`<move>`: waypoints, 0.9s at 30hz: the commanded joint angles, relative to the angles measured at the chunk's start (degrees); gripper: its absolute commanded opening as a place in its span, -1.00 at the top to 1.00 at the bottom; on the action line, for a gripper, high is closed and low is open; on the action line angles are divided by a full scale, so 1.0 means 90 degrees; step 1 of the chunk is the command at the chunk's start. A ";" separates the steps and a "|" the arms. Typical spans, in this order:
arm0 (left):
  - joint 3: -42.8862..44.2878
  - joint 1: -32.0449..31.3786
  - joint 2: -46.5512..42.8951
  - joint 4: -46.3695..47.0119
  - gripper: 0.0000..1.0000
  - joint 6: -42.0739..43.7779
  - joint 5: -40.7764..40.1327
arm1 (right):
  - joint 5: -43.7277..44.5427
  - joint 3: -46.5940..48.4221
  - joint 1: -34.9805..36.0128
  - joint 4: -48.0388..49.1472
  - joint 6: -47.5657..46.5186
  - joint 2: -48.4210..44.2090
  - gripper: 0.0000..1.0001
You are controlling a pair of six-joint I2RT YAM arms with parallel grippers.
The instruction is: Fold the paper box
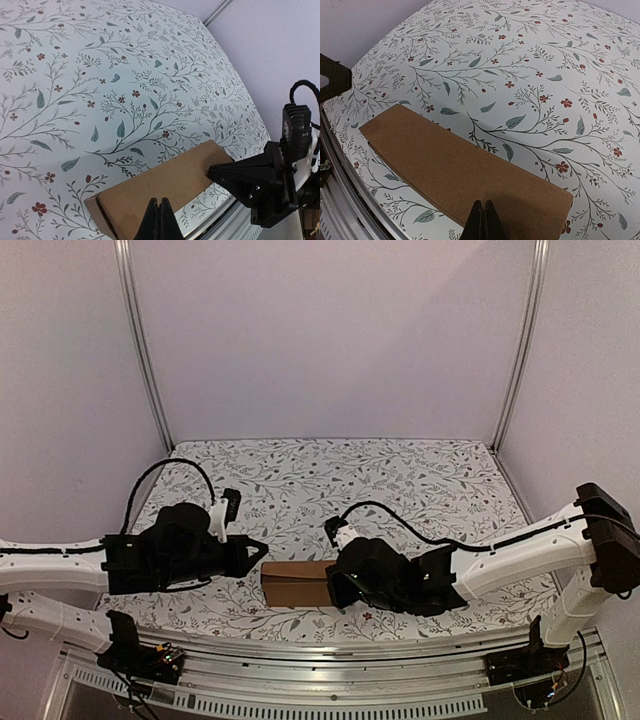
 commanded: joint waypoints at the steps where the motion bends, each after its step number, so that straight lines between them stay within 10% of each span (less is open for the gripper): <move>1: -0.0530 0.0586 0.0321 0.1612 1.00 0.0015 0.1540 | -0.0174 -0.0216 0.0013 -0.0633 0.0044 0.0300 1.00; 11: -0.2373 0.1001 0.1089 0.3704 1.00 -0.1065 0.2398 | -0.0163 -0.0206 0.0007 -0.0643 0.0059 0.0330 1.00; 27: -0.2214 0.1019 -0.0043 0.1703 1.00 -0.0750 0.1473 | -0.1171 0.0095 -0.0487 -0.0693 -0.0562 -0.0736 1.00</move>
